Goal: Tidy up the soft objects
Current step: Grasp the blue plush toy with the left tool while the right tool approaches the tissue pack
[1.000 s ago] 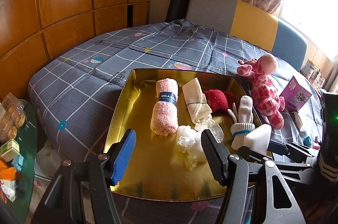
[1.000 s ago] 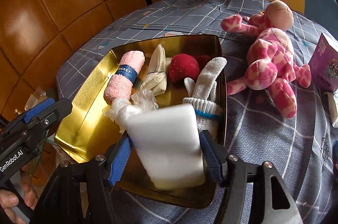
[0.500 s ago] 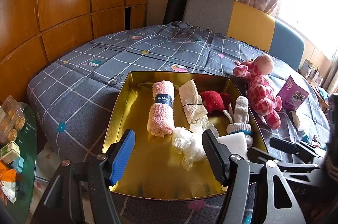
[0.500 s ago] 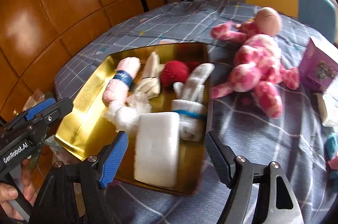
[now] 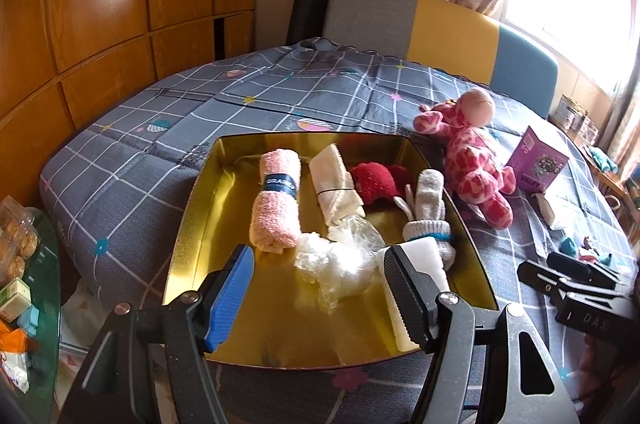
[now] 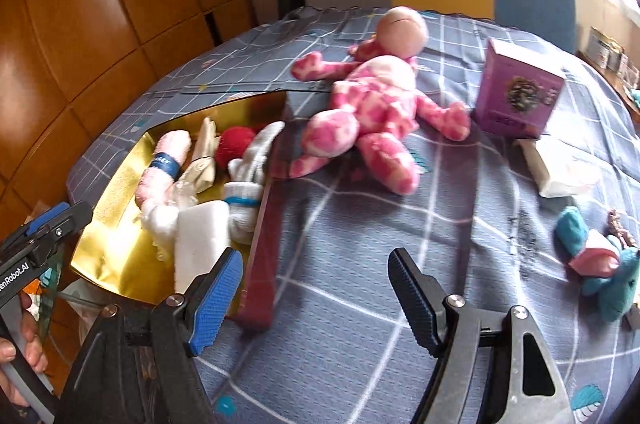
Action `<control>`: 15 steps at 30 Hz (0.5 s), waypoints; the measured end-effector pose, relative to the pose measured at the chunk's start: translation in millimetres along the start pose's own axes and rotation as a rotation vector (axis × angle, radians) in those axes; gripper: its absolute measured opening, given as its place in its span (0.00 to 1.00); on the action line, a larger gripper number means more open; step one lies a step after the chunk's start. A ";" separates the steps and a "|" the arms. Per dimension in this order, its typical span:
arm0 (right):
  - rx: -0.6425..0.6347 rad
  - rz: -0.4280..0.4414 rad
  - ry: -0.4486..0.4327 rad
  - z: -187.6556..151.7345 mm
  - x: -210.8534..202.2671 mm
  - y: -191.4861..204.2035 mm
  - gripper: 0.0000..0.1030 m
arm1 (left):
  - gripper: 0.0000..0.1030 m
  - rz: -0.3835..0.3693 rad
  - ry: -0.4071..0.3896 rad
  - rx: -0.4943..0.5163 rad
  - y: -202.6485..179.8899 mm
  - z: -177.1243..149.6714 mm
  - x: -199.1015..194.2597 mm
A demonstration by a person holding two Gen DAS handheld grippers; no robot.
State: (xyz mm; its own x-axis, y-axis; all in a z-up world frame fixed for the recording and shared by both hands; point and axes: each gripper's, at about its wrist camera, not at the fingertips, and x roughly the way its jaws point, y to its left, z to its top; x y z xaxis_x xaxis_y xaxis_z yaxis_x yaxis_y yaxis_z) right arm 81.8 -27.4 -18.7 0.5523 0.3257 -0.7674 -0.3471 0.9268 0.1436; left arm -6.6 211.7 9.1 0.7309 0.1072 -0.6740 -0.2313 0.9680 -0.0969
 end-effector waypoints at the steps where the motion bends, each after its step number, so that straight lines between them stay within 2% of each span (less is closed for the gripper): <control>1: 0.002 -0.006 -0.004 -0.4 -2.5 -3.4 0.74 | 0.67 -0.001 -0.002 0.005 -1.9 0.1 -0.8; 7: 0.015 -0.084 -0.023 -2.4 -21.1 -35.3 0.74 | 0.68 -0.021 -0.002 0.035 -12.9 3.3 -1.5; 15: 0.130 -0.196 -0.063 -1.3 -52.6 -105.7 0.74 | 0.70 -0.058 -0.006 0.111 -42.2 9.3 -2.4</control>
State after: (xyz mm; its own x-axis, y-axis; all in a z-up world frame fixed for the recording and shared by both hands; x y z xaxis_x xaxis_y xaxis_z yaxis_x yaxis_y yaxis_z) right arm 88.4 -142.7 5.7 0.6469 0.1448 -0.7487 -0.1309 0.9883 0.0781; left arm 7.3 172.7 21.7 0.7447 0.0515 -0.6655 -0.1165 0.9917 -0.0536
